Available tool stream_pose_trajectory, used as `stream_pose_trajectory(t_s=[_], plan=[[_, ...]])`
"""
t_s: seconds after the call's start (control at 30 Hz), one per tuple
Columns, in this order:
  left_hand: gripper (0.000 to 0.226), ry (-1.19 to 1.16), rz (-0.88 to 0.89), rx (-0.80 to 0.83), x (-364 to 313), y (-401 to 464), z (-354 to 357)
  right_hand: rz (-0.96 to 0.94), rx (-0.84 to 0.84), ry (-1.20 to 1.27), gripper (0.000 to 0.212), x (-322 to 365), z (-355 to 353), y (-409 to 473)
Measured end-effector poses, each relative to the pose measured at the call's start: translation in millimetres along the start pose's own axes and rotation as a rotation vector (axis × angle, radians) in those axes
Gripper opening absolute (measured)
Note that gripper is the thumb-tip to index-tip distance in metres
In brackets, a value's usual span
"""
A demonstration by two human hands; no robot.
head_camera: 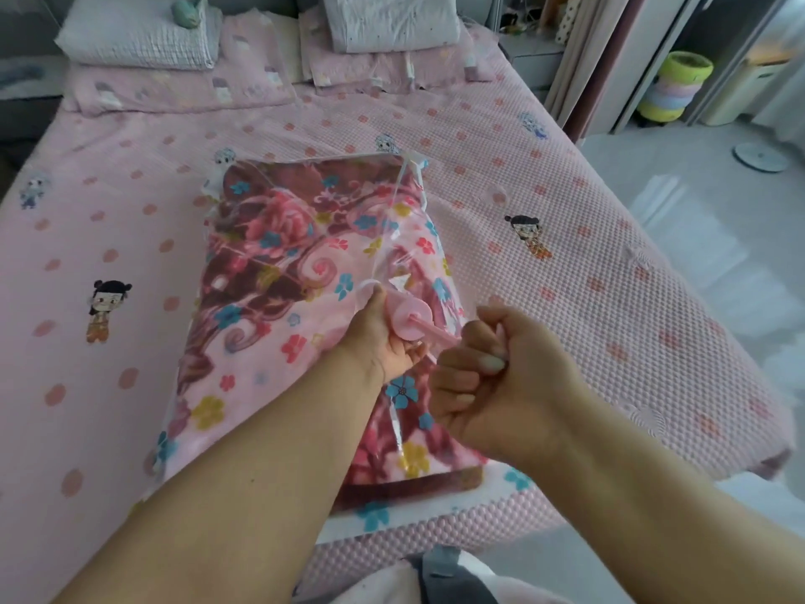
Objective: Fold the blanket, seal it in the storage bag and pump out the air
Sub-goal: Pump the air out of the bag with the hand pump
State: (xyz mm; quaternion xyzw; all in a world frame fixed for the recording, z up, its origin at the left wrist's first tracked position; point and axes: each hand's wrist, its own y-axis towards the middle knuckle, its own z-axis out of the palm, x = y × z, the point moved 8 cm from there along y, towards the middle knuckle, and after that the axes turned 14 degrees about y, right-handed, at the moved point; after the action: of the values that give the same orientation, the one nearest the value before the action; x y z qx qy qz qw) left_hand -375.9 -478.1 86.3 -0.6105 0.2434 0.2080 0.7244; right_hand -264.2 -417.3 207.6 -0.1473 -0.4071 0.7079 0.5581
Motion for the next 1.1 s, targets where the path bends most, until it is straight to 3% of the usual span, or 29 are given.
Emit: stream_pose_trajectory(t_s=[0.1,0.17,0.23,0.33,0.4,0.47,0.53,0.6,0.67,0.73,0.9,1.0,1.1], plan=[[0.059,0.017,0.002,0.065,0,-1,5,-0.031,-0.043,0.06,0.044,0,0,13],[0.058,0.03,-0.028,0.06,3,-5,7,-0.09,-0.12,-0.079,0.043,-1,10,29],[0.044,-0.024,-0.016,0.054,3,-8,6,-0.237,-0.04,-0.281,0.042,14,11,25],[0.06,-0.029,0.02,0.091,1,-7,6,-0.033,0.068,-0.069,0.044,-3,10,1],[0.061,-0.072,0.047,0.007,0,-3,-1,-0.04,0.052,-0.037,0.045,-4,3,-12],[0.063,-0.069,0.069,0.047,-4,-8,6,-0.055,0.016,0.005,0.046,-3,6,5],[0.051,-0.075,0.029,0.007,-2,-8,7,-0.121,-0.075,-0.145,0.046,0,12,25],[0.055,-0.135,0.002,0.049,3,-6,8,-0.236,-0.016,-0.287,0.052,13,13,27],[0.061,-0.1,0.014,0.124,7,-2,12,-0.137,0.034,-0.145,0.059,2,9,18],[0.061,-0.086,0.043,0.067,4,-4,2,-0.016,0.006,0.021,0.064,-8,2,-5],[0.06,0.012,0.07,0.066,-5,-10,5,-0.096,-0.135,0.011,0.062,-2,17,25],[0.071,-0.101,0.04,0.057,-2,-7,5,-0.272,0.043,-0.206,0.057,14,12,22],[0.052,-0.066,0.038,0.05,9,-5,3,-0.004,0.055,0.023,0.056,-14,1,-10]])
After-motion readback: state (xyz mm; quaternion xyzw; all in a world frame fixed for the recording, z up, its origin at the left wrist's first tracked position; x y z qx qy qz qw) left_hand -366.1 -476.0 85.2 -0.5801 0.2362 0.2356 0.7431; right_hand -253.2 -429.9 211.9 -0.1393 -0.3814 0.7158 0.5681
